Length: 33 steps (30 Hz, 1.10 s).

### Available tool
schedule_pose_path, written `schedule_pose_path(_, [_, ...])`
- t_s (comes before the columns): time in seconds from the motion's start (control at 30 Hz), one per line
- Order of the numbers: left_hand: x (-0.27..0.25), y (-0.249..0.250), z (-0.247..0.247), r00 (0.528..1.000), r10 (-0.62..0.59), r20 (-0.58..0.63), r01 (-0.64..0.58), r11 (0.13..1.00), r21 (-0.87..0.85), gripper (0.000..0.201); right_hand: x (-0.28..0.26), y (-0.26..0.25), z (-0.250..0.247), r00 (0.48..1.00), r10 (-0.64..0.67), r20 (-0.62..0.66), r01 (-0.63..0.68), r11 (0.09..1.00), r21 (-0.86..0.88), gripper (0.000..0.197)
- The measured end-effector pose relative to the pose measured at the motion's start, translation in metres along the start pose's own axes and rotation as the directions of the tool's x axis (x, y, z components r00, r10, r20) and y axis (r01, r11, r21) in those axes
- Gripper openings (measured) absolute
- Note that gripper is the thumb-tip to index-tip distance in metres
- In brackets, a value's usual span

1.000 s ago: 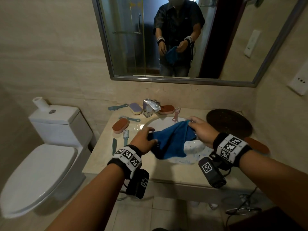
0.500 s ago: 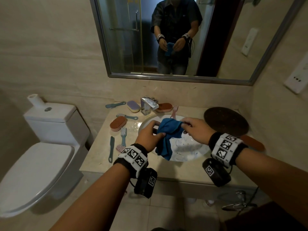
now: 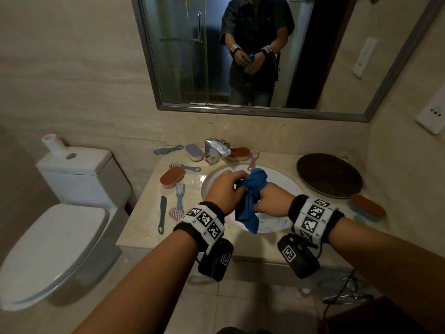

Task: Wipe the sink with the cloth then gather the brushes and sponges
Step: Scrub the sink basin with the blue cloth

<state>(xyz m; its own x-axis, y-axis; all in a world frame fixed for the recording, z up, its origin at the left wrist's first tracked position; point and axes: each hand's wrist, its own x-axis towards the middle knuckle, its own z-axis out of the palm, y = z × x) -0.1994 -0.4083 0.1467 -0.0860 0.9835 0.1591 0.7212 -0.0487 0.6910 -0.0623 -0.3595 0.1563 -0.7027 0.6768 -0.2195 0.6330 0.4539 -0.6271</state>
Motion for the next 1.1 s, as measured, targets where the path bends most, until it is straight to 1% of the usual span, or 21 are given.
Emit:
schedule_pose_path(0.07, [0.001, -0.003, 0.000, 1.000, -0.022, 0.015, 0.021, 0.998, 0.059, 0.024, 0.001, 0.005, -0.001, 0.999, 0.010, 0.034, -0.013, 0.996, 0.088, 0.015])
schedule_pose_path(0.13, [0.001, -0.005, -0.002, 0.998, -0.054, 0.031, 0.051, 0.995, 0.090, 0.023, -0.001, 0.008, -0.001, 0.999, 0.035, 0.036, -0.042, 0.969, 0.242, 0.012])
schedule_pose_path(0.2, [0.001, -0.006, -0.003, 0.996, -0.078, 0.043, 0.074, 0.993, 0.091, 0.021, -0.002, 0.011, -0.002, 0.998, 0.051, 0.035, -0.061, 0.906, 0.420, 0.021])
schedule_pose_path(0.23, [0.000, -0.006, -0.004, 0.994, -0.093, 0.048, 0.089, 0.993, 0.081, 0.021, -0.001, 0.013, -0.003, 0.998, 0.051, 0.023, -0.056, 0.884, 0.465, 0.026])
schedule_pose_path(0.3, [-0.002, -0.005, -0.004, 0.991, -0.128, 0.049, 0.127, 0.992, 0.027, 0.023, 0.001, 0.017, -0.004, 0.998, 0.055, -0.026, -0.037, 0.887, 0.460, 0.030])
schedule_pose_path(0.37, [-0.003, -0.004, -0.004, 0.988, -0.149, 0.044, 0.153, 0.984, -0.096, 0.034, 0.004, 0.022, -0.005, 0.992, 0.093, -0.084, -0.048, 0.904, 0.426, 0.023])
schedule_pose_path(0.4, [-0.003, -0.003, -0.004, 0.989, -0.138, 0.052, 0.145, 0.974, -0.171, 0.040, 0.005, 0.024, -0.006, 0.988, 0.110, -0.112, -0.053, 0.907, 0.419, 0.019])
schedule_pose_path(0.47, [-0.004, -0.003, -0.002, 0.993, -0.067, 0.097, 0.093, 0.952, -0.293, 0.053, 0.007, 0.028, -0.007, 0.980, 0.131, -0.152, -0.061, 0.916, 0.397, 0.018])
schedule_pose_path(0.5, [-0.003, -0.005, -0.001, 0.992, -0.015, 0.126, 0.052, 0.954, -0.296, 0.059, 0.008, 0.029, -0.008, 0.977, 0.137, -0.162, -0.065, 0.920, 0.386, 0.016])
schedule_pose_path(0.53, [-0.003, -0.007, 0.001, 0.986, 0.028, 0.163, 0.016, 0.965, -0.262, 0.066, 0.008, 0.029, -0.009, 0.977, 0.139, -0.164, -0.068, 0.922, 0.380, 0.014])
schedule_pose_path(0.57, [-0.002, -0.010, 0.003, 0.979, 0.044, 0.200, 0.000, 0.977, -0.214, 0.071, 0.008, 0.029, -0.010, 0.978, 0.139, -0.156, -0.072, 0.925, 0.373, 0.011])
schedule_pose_path(0.6, [-0.002, -0.012, 0.004, 0.974, 0.034, 0.224, 0.005, 0.985, -0.170, 0.074, 0.007, 0.029, -0.011, 0.981, 0.135, -0.140, -0.077, 0.930, 0.358, 0.011])
schedule_pose_path(0.67, [0.000, -0.012, 0.006, 0.980, 0.005, 0.198, 0.015, 0.995, -0.099, 0.071, 0.005, 0.031, -0.011, 0.986, 0.119, -0.113, -0.075, 0.938, 0.339, 0.011])
schedule_pose_path(0.73, [0.002, -0.009, 0.006, 0.989, -0.028, 0.146, 0.036, 0.998, -0.053, 0.060, 0.000, 0.035, -0.011, 0.988, 0.095, -0.118, -0.045, 0.929, 0.367, 0.008])
schedule_pose_path(0.77, [0.004, -0.007, 0.007, 0.990, -0.046, 0.133, 0.051, 0.998, -0.034, 0.054, -0.002, 0.038, -0.013, 0.987, 0.084, -0.133, -0.028, 0.925, 0.378, 0.012])
schedule_pose_path(0.87, [0.011, -0.001, 0.016, 0.988, -0.083, 0.132, 0.085, 0.996, -0.012, 0.041, -0.009, 0.051, -0.022, 0.984, 0.079, -0.158, -0.010, 0.918, 0.397, 0.038])
schedule_pose_path(1.0, [0.026, 0.022, 0.045, 0.983, -0.072, 0.168, 0.075, 0.997, -0.013, 0.035, -0.026, 0.076, -0.038, 0.989, 0.043, -0.139, 0.012, 0.928, 0.371, 0.065])
schedule_pose_path(1.03, [0.027, 0.024, 0.047, 0.979, -0.084, 0.184, 0.092, 0.995, -0.035, 0.034, -0.027, 0.079, -0.038, 0.989, 0.036, -0.141, 0.018, 0.931, 0.364, 0.067])
schedule_pose_path(1.1, [0.034, 0.034, 0.061, 0.972, -0.100, 0.212, 0.115, 0.991, -0.062, 0.030, -0.031, 0.097, -0.043, 0.981, 0.037, -0.193, 0.035, 0.934, 0.354, 0.059])
